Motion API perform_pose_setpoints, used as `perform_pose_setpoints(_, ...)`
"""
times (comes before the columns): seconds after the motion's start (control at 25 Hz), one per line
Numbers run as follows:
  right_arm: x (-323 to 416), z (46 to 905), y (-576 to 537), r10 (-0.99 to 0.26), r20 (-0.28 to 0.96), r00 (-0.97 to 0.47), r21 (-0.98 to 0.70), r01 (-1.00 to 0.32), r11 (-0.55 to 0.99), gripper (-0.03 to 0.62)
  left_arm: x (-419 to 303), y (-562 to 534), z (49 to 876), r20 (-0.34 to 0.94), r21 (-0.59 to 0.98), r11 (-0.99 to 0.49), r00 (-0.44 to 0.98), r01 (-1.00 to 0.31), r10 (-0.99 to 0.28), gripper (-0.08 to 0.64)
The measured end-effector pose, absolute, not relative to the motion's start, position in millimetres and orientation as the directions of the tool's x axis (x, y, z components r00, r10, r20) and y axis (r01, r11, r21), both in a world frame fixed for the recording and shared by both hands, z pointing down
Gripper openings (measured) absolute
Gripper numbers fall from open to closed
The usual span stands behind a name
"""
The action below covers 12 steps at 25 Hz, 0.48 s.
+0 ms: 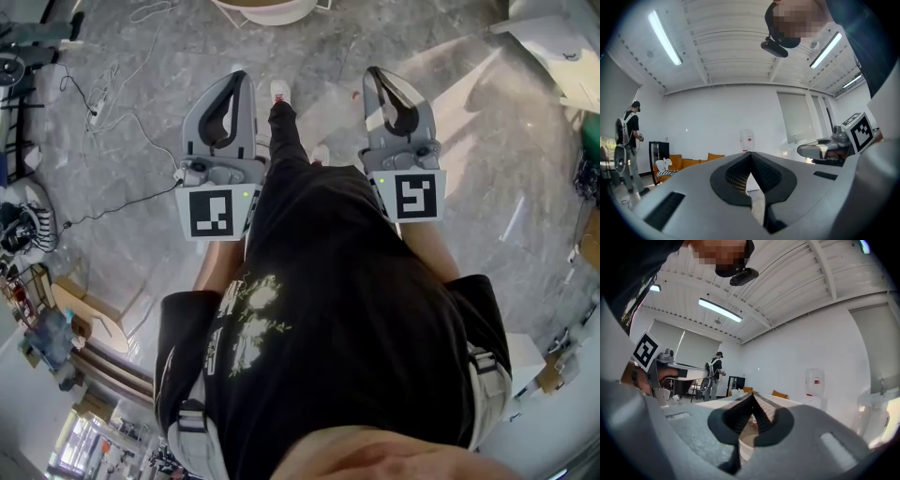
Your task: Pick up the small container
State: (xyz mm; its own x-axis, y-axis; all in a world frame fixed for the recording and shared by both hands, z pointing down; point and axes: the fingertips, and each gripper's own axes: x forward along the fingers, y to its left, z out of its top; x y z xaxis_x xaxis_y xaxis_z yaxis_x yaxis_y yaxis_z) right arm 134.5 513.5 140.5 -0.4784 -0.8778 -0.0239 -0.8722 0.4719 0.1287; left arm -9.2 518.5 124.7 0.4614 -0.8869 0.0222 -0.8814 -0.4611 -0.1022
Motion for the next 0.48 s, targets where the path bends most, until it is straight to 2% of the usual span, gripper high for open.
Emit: perform_pose_setpoints(0.48,136.8,131.8,460.5,-0.872,-0.034,-0.488,0.144,-0.866,0.479,-0.003,-4.3,467.1,110.6,-0.026,-0.166,-0.437,0.447,-0.884,-0.894,0.002)
